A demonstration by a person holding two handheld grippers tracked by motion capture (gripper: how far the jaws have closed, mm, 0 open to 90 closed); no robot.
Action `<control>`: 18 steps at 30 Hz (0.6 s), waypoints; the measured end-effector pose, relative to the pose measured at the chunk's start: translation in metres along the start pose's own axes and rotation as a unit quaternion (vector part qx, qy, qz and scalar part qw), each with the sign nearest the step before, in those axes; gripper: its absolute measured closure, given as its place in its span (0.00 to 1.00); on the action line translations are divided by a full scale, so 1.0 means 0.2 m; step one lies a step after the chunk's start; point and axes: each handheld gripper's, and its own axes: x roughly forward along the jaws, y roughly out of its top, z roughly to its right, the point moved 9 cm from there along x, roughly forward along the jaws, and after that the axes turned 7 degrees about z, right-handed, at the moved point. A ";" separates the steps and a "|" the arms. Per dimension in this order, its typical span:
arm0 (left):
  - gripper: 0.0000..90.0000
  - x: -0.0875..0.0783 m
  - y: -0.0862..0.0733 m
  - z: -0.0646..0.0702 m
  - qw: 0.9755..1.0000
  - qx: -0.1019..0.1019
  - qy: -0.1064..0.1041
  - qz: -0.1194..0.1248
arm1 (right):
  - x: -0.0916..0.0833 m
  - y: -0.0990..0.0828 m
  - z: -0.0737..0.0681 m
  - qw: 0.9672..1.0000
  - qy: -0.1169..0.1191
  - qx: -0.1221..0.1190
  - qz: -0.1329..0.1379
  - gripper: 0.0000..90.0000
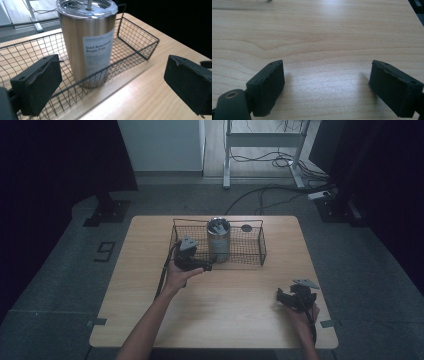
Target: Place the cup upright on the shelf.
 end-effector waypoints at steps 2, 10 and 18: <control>0.03 -0.05 -0.03 0.02 1.000 0.003 -0.003 -0.004 | 0.00 0.00 0.00 1.000 0.000 -0.001 0.000 0.14; 0.03 -0.17 -0.12 0.06 1.000 0.000 -0.011 -0.008 | 0.00 0.00 0.00 1.000 0.000 0.000 -0.001 0.14; 0.03 -0.30 -0.29 0.07 0.999 0.022 0.002 -0.027 | 0.00 0.00 0.00 1.000 0.000 0.000 0.000 0.14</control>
